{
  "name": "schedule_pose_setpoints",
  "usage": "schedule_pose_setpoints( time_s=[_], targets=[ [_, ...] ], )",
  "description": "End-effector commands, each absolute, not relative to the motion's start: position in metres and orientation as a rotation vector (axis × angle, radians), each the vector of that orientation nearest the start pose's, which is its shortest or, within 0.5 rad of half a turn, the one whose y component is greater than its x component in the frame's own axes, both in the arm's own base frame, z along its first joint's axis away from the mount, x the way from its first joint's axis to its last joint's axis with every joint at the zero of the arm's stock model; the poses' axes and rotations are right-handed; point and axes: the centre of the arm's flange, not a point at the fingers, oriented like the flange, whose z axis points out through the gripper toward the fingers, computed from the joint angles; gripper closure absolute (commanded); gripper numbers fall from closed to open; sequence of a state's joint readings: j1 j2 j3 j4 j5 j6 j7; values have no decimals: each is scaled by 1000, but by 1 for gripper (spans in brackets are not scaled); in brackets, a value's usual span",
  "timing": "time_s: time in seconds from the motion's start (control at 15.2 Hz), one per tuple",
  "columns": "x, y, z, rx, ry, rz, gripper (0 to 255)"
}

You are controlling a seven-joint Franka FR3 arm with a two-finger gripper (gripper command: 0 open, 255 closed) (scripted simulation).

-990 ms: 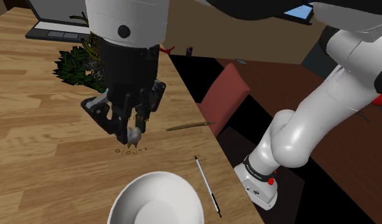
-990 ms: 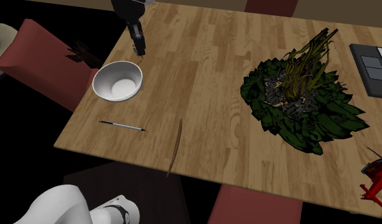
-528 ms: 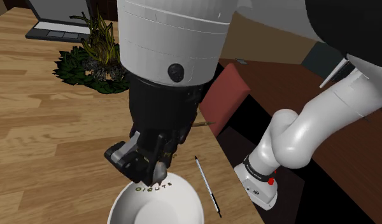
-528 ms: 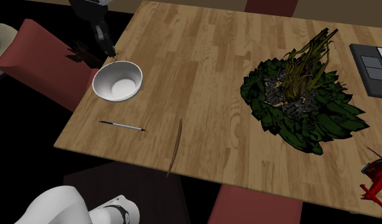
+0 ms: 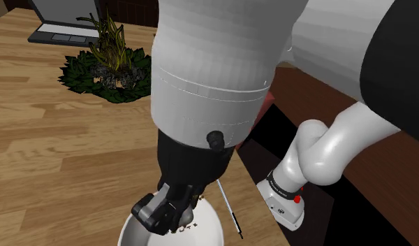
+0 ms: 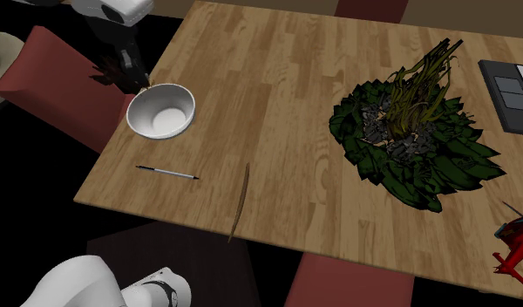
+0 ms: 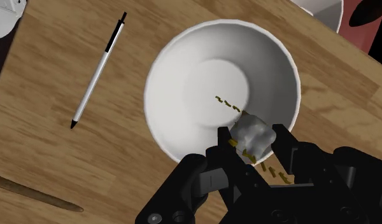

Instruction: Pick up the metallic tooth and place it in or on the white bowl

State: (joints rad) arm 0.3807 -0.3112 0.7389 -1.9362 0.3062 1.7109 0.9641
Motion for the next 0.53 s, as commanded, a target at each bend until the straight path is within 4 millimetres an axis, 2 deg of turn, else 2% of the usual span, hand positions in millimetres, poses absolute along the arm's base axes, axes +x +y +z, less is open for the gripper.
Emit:
schedule_pose_setpoints(
  time_s=[0.0, 0.46],
  targets=[
    [152, 471, 567, -3076, -140, 116, 255],
    [152, 471, 530, -3076, -140, 116, 255]
  ],
)
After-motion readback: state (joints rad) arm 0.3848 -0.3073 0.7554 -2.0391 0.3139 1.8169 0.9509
